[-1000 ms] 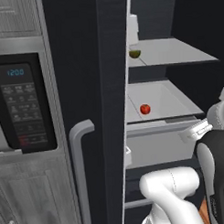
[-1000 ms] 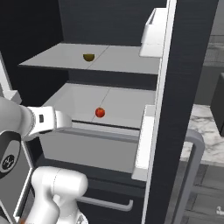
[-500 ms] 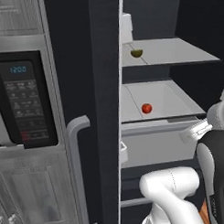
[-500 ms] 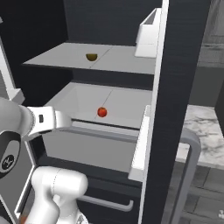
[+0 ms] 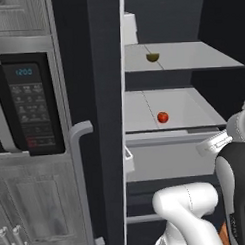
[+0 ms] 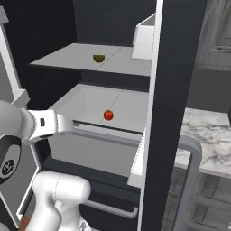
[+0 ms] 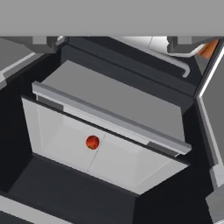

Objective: Retrieve the kiwi and apple from the fridge and place them into the bowl on the dining table.

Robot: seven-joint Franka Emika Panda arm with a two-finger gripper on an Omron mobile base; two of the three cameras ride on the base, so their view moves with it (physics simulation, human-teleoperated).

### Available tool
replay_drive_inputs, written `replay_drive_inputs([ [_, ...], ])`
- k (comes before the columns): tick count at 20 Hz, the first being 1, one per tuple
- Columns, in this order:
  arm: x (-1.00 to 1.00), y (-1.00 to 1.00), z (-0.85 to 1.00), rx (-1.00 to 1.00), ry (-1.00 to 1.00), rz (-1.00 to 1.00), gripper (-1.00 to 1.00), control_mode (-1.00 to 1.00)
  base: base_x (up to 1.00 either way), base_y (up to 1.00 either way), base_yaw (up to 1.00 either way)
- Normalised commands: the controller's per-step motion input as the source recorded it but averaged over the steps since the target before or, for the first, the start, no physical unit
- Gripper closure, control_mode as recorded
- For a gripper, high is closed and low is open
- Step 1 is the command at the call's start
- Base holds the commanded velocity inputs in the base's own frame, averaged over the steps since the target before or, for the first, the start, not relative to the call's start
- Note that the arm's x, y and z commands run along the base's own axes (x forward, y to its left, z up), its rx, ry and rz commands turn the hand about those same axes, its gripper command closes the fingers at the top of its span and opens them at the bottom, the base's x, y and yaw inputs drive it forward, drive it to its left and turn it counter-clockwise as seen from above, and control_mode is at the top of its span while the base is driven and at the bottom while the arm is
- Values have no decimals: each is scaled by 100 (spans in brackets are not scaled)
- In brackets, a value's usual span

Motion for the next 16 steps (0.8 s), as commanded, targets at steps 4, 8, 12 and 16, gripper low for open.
replay_drive_inputs([
  [4,0,0,0,0,0,0,-100,100,68,-4,26],
  [8,37,-1,0,0,11,10,-100,-100,36,-1,11],
  [12,77,-7,0,4,10,11,-100,-100,0,0,0],
  [16,85,-3,3,6,1,6,-100,-100,0,0,0],
])
